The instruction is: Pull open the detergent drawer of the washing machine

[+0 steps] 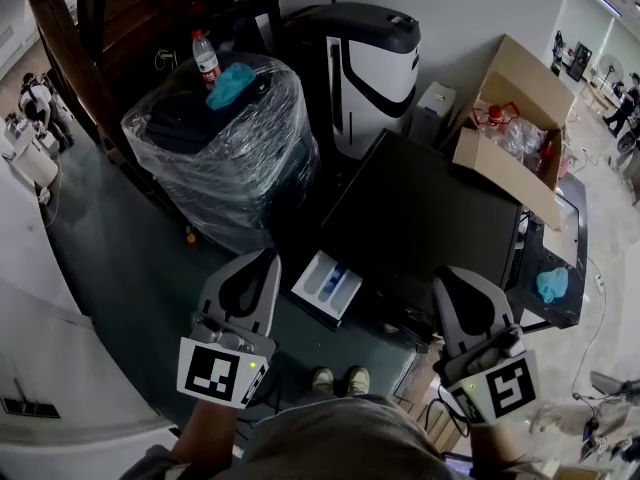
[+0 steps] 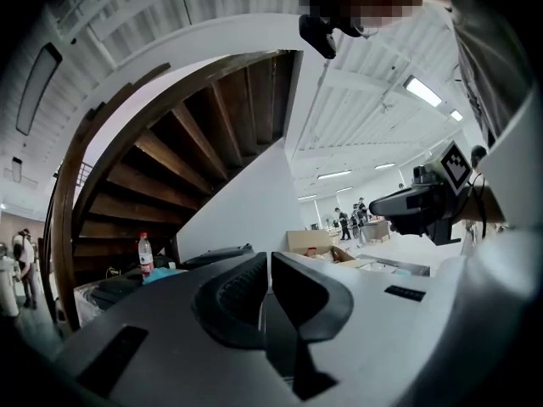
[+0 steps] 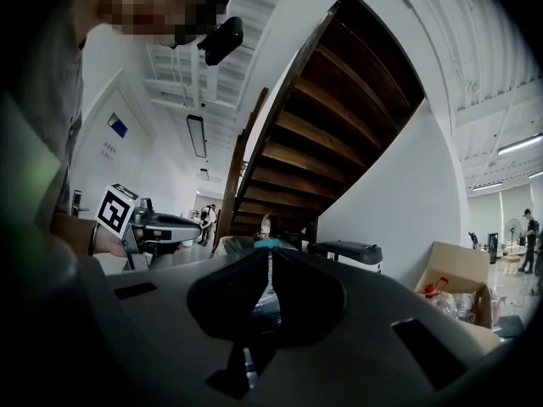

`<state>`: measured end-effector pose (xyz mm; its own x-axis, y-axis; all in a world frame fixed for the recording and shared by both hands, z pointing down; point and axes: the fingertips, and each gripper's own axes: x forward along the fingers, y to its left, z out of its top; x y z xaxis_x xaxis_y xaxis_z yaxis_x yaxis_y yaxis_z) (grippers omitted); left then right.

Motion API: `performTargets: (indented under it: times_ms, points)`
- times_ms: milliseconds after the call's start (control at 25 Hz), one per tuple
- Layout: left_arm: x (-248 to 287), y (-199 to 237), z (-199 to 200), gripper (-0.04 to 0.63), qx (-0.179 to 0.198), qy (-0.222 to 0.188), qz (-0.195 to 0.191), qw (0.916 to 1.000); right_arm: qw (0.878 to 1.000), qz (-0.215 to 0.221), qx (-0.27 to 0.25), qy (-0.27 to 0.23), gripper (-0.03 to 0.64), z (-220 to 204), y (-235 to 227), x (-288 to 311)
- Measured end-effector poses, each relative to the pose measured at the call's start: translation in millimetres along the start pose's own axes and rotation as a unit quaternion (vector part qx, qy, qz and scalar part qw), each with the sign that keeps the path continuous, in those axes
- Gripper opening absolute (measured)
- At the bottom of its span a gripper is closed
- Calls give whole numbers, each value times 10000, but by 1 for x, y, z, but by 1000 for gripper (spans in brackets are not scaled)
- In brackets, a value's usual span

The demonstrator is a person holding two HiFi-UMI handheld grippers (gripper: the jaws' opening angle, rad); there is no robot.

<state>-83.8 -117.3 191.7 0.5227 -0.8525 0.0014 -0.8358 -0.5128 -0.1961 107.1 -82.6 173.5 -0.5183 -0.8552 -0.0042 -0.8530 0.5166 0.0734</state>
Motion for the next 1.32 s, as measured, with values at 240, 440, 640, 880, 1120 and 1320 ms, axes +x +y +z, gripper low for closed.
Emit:
performTargets:
  times_ms: [240, 440, 640, 880, 1120, 1320]
  points:
    - [-2, -7, -2, 20, -110, 92, -10, 9999, 9998, 158, 87, -3, 40, -2, 6, 1]
    - [0, -8, -4, 17, -121, 131, -28, 9998, 9994, 338, 44, 3, 40, -2, 15, 5]
    - [1, -6, -4, 17, -111, 164, -39, 9998, 9995, 317, 34, 2, 40, -3, 12, 7]
    - [2, -6, -5, 17, -62, 181, -35, 9998, 9995, 321, 16, 51, 40, -9, 12, 8]
    - [2, -6, -3, 15, 7, 192, -26, 9998, 9995, 301, 27, 46, 40, -8, 11, 9]
    - [0, -8, -2, 17, 58, 264, -28, 9996, 9996, 285, 16, 56, 40, -7, 12, 7]
